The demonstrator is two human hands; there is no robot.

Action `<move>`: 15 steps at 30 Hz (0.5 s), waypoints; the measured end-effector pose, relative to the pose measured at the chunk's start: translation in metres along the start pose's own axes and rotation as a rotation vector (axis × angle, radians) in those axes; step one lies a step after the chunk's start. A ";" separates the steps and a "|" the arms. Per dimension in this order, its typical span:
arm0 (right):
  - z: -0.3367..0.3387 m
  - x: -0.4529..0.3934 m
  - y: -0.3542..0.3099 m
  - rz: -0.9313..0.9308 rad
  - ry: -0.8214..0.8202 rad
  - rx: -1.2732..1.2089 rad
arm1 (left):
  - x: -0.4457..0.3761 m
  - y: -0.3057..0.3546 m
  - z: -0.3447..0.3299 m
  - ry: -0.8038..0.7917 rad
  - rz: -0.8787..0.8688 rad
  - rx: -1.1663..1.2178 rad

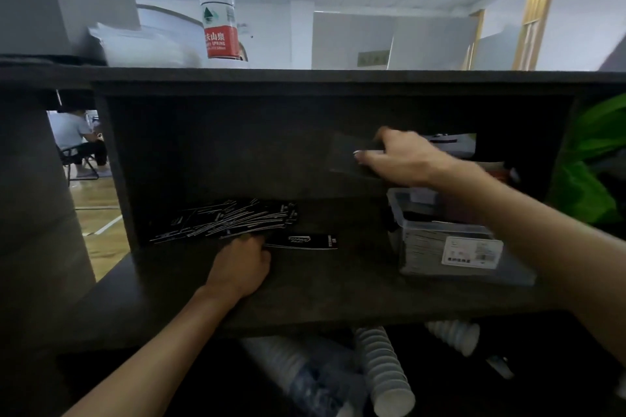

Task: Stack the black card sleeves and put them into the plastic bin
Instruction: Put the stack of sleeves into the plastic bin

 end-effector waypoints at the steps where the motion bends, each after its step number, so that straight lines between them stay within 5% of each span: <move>1: 0.008 -0.001 0.027 -0.070 -0.057 0.040 | 0.000 0.000 0.000 0.004 0.009 -0.001; 6: 0.011 0.015 0.134 -0.194 -0.352 0.042 | 0.001 0.003 0.002 -0.010 0.007 -0.001; 15: -0.033 -0.001 0.137 -0.162 -0.428 0.142 | -0.001 0.000 -0.001 0.003 0.002 0.020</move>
Point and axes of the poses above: each hand's wrist, its own x-axis away from the middle knuckle, its own z-axis out of the back of the hand, y = z × x, the point moved 4 cm from there along -x, towards the middle knuckle, and after that the axes turned 8 degrees about x, right-handed, at the moved point
